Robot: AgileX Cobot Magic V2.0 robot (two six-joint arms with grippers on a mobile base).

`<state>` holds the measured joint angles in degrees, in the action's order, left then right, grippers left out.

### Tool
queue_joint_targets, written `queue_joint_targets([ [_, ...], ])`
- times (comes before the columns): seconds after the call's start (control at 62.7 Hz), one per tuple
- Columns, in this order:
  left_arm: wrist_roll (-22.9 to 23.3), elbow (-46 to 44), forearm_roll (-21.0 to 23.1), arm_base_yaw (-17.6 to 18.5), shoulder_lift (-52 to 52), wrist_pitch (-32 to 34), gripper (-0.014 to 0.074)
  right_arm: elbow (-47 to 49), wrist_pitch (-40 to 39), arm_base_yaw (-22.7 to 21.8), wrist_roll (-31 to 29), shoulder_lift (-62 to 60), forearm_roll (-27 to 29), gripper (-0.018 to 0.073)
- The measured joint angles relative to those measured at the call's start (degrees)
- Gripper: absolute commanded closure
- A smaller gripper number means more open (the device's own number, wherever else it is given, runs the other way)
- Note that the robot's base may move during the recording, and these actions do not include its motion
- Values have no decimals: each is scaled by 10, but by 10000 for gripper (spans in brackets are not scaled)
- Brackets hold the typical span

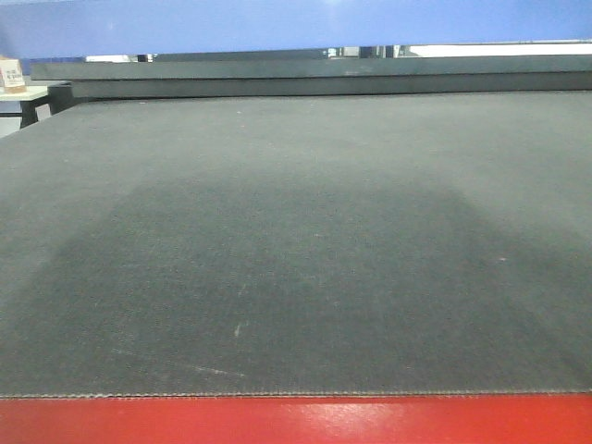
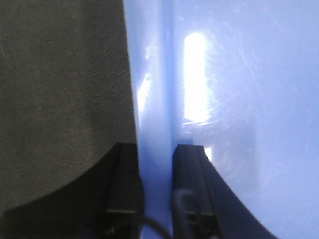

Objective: Grab blue tray and place on right shelf
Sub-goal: 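Hold the tray raised in both grippers while driving to the shelf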

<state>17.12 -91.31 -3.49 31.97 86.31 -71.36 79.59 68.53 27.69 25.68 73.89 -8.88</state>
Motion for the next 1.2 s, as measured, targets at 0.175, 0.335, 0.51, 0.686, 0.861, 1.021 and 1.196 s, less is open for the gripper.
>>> queue_joint_targets([
  [0.175, 0, 0, 0, 0, 0, 0, 645, 0, 0, 1, 0, 0, 0, 503],
  [0.335, 0, 0, 0, 0, 0, 0, 645, 0, -1, 1, 0, 0, 0, 503],
  [0.51, 0, 0, 0, 0, -1, 0, 645, 0, -1, 1, 0, 0, 0, 503],
  [0.686, 0, 1, 4, 0, -1, 0, 645, 0, -1, 1, 0, 0, -1, 503],
  [0.861, 0, 1, 11, 0, -1, 0, 645, -1, 1, 1, 0, 0, -3, 503],
  [1.021, 0, 1, 13, 0, -1, 0, 645, -1, 2, 1, -1, 0, -5, 503],
  [1.196, 0, 1, 14, 0, -1, 0, 645, -1, 3, 1, -1, 0, -5, 503],
])
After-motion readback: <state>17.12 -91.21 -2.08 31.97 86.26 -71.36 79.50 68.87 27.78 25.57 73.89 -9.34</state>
